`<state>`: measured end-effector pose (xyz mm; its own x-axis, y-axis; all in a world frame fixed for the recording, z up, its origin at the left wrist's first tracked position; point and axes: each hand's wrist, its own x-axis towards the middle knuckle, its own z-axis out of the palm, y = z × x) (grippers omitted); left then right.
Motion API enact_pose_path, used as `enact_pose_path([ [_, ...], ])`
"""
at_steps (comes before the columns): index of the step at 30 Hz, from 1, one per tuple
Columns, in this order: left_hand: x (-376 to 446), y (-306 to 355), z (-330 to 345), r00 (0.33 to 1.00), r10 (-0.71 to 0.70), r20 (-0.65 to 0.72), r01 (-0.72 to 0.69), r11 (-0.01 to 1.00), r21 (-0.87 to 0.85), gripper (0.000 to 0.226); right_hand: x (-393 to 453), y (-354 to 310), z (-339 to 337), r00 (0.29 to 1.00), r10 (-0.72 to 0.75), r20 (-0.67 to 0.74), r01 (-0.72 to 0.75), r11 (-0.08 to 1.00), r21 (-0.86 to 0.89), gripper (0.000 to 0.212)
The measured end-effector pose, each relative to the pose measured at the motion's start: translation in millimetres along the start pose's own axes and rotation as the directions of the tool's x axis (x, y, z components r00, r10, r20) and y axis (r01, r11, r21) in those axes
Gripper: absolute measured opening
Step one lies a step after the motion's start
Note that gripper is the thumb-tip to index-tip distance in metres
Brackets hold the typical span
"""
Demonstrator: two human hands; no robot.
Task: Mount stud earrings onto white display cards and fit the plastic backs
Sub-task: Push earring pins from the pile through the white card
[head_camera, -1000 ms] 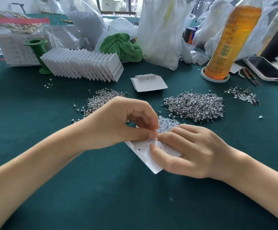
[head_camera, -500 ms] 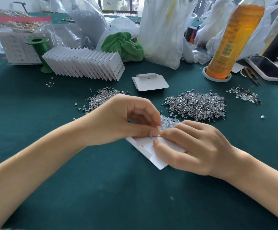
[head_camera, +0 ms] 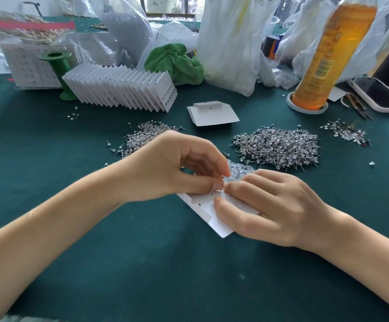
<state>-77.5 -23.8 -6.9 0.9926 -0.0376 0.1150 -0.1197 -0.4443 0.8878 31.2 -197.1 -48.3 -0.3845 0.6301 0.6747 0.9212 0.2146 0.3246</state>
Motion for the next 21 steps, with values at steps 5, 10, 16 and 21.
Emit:
enact_pose_path([
  [5,0.5,-0.1,-0.5,1.000,0.004,0.018,-0.004,1.000,0.016,0.017,1.7,1.2,-0.1,1.000,-0.020,-0.007,0.020,1.000,-0.013,0.032],
  [10,1.4,0.9,-1.4,0.999,0.016,0.046,-0.017,0.999,0.035,0.017,3.5,0.2,-1.2,1.000,-0.024,-0.012,0.023,1.000,-0.021,0.028],
  [16,3.8,-1.3,-1.5,0.995,0.005,0.098,-0.007,1.000,0.021,0.019,1.8,0.3,-1.1,0.999,-0.034,-0.019,0.032,0.996,-0.078,0.033],
  [21,9.2,-2.5,-14.0,0.949,0.023,-0.314,-0.058,0.993,-0.101,0.023,-1.0,12.3,-3.8,0.960,0.265,-0.094,-0.251,0.958,0.141,0.023],
])
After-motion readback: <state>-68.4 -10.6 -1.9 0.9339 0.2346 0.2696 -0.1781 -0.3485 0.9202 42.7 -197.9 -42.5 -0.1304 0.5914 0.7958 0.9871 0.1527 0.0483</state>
